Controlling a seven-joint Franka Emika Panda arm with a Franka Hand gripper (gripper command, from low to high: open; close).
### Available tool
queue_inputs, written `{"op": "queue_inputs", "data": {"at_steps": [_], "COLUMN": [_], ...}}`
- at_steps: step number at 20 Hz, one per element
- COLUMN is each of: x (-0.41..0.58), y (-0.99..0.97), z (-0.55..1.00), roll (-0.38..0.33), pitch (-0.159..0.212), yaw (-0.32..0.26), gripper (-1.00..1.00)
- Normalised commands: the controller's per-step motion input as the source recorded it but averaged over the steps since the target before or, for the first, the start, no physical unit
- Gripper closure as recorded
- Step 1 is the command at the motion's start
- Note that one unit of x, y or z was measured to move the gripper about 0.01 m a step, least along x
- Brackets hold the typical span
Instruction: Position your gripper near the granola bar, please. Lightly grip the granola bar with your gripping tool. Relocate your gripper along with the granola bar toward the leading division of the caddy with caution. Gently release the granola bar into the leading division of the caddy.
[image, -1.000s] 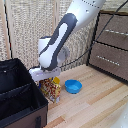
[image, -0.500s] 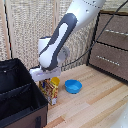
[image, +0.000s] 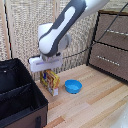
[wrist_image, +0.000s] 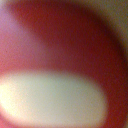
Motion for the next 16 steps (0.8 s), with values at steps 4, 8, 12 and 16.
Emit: {"op": "queue_inputs", "data": {"at_steps": [4,8,12,16], "x": [0.000,-0.064,-0.111,-0.043], "y": [0.15,0.19,0.27,0.29], "z": [0.91,0.83,0.79,0.65], "roll": [-0.008,0.000,0.000,0.000], "pitch": [-0.001,-0.012,-0.044,-0.050], "yaw": [-0.244,-0.233,-0.221,-0.264], "gripper": [1.00,1.00,1.00,1.00]}}
